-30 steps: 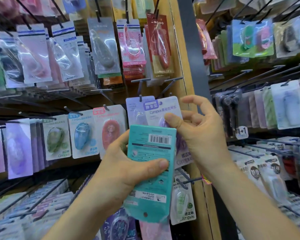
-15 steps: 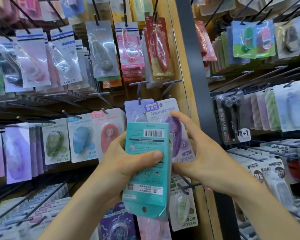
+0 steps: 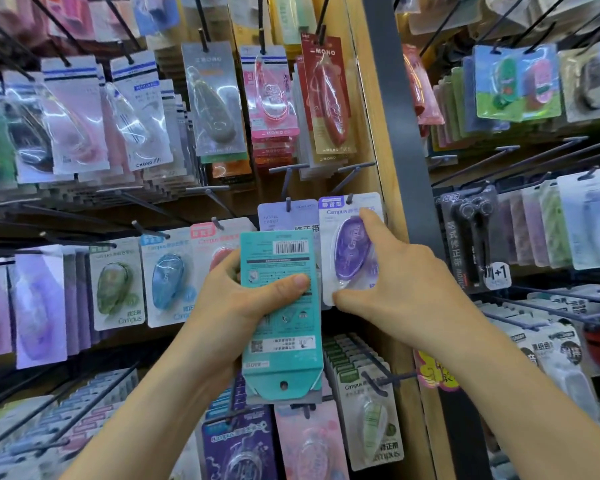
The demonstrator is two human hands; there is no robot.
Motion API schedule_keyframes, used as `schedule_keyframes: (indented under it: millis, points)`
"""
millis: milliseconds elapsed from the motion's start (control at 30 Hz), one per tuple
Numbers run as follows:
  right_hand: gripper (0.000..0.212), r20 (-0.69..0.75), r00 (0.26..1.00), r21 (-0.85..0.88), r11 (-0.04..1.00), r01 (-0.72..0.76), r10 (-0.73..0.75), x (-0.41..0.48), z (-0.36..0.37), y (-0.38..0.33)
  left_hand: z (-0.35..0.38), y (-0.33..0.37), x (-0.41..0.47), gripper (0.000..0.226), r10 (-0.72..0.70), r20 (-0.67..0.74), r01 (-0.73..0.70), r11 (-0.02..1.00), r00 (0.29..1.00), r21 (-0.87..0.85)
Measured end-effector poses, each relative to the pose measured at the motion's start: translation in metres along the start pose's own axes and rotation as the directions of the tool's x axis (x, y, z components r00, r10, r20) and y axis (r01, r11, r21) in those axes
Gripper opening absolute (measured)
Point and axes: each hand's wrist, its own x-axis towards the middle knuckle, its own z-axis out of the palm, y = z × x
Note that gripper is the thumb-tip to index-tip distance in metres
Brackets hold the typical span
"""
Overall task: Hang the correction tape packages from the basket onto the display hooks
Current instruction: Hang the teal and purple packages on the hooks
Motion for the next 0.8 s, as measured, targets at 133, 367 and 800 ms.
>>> schedule_keyframes:
  millis: [133, 367, 800]
  points:
    - [0.074, -0.125, 0.991, -0.211, 0.977, 0.018, -0.045, 0.001, 0.012, -0.001, -0.002, 0.0, 0.001, 0.043, -0.007, 0.016, 0.007, 1.0, 1.0, 0.022]
    - [0.056, -0.12, 0.993, -0.521, 0.852, -0.054, -0.011, -0.001, 0.037, -0.004, -0.006, 0.001, 0.0, 0.042, -0.002, 0.024, 0.001, 1.0, 1.0, 0.025]
    - [0.069, 0.075, 0.986, -0.455, 0.875, 0.165, -0.148, 0.007, 0.053, 0.013, -0.008, 0.001, 0.002, 0.042, 0.011, 0.029, -0.013, 0.999, 1.0, 0.045]
